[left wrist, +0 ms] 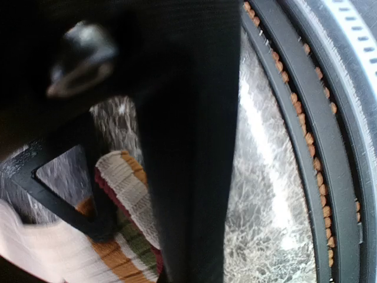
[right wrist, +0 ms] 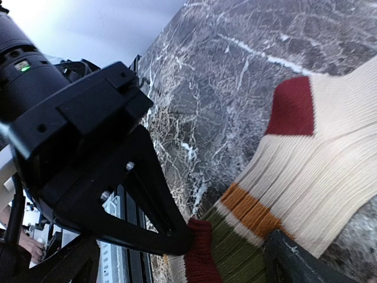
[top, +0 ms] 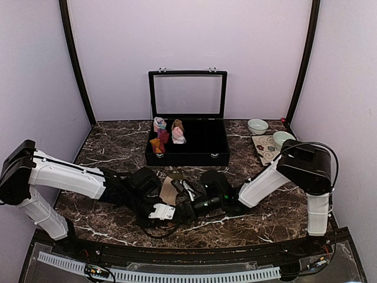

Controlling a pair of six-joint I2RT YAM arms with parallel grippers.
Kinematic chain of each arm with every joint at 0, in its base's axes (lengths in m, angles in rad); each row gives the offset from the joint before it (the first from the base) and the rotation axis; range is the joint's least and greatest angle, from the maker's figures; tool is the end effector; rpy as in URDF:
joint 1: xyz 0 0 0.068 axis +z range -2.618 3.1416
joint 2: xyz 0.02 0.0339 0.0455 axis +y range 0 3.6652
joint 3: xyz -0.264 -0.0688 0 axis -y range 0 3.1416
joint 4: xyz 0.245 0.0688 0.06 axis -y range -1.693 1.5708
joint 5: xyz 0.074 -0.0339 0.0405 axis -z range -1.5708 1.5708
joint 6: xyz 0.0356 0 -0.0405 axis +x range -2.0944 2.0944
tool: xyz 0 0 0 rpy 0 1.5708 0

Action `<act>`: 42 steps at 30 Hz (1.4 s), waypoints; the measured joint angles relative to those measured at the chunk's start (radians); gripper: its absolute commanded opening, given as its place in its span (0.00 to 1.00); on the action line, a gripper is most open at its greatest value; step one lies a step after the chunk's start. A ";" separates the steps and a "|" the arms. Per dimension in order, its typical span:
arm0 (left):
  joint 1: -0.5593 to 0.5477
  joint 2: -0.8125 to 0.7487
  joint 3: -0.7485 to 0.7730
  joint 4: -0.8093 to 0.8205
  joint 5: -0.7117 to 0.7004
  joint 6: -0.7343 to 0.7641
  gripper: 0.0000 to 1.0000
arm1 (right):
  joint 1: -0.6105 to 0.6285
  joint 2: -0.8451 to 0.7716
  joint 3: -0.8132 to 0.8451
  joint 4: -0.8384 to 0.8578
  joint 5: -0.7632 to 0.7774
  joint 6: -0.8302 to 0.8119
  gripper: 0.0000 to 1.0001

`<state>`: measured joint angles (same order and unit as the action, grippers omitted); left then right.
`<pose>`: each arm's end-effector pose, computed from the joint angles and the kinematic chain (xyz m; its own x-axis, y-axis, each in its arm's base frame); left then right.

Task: Roll the socks
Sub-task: Roll the sock at the center of the board.

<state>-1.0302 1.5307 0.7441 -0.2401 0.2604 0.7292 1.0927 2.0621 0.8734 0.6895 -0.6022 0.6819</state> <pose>0.1368 -0.2457 0.1535 0.2693 0.8022 -0.5328 0.9623 -0.2031 0.1806 0.1580 0.3487 0.0918 -0.7764 -0.3693 -0.5107 -0.6069 0.2194 0.7639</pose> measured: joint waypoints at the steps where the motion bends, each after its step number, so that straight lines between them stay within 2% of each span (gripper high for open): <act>1: 0.005 0.008 0.011 -0.003 0.021 0.005 0.00 | -0.005 -0.008 -0.019 0.023 0.007 -0.004 0.99; 9: 0.035 0.116 0.075 -0.053 0.130 0.012 0.00 | -0.007 -0.063 -0.183 0.210 0.137 -0.001 0.99; 16: 0.044 0.152 0.125 -0.113 0.142 -0.007 0.00 | 0.003 -0.129 -0.277 0.250 0.245 0.004 0.99; 19: 0.055 0.155 0.128 -0.120 0.145 -0.012 0.00 | 0.015 -0.221 -0.352 0.178 0.341 -0.008 0.99; 22: 0.090 0.164 0.142 -0.137 0.158 -0.013 0.00 | 0.047 -0.345 -0.408 0.055 0.501 -0.019 0.99; 27: 0.175 0.183 0.169 -0.185 0.192 -0.003 0.00 | 0.122 -0.544 -0.464 -0.227 0.849 -0.003 0.99; 30: 0.210 0.200 0.189 -0.228 0.227 0.014 0.00 | 0.124 -0.583 -0.504 -0.250 0.976 0.019 0.99; 33: 0.245 0.231 0.213 -0.277 0.287 0.043 0.00 | 0.156 -0.596 -0.577 -0.137 1.042 -0.094 0.98; 35: 0.261 0.252 0.226 -0.301 0.322 0.062 0.00 | 0.212 -0.582 -0.621 -0.010 1.046 -0.224 0.93; 38: 0.287 0.301 0.267 -0.359 0.383 0.095 0.00 | 0.264 -0.530 -0.622 0.105 0.985 -0.410 0.83; 42: 0.322 0.366 0.319 -0.433 0.461 0.129 0.00 | 0.269 -0.464 -0.530 0.125 0.850 -0.602 0.71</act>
<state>-0.7078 1.8969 1.0630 -0.6735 0.7212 0.8577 1.3617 1.5982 0.3435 0.8146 0.2478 0.0803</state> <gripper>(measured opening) 0.028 0.770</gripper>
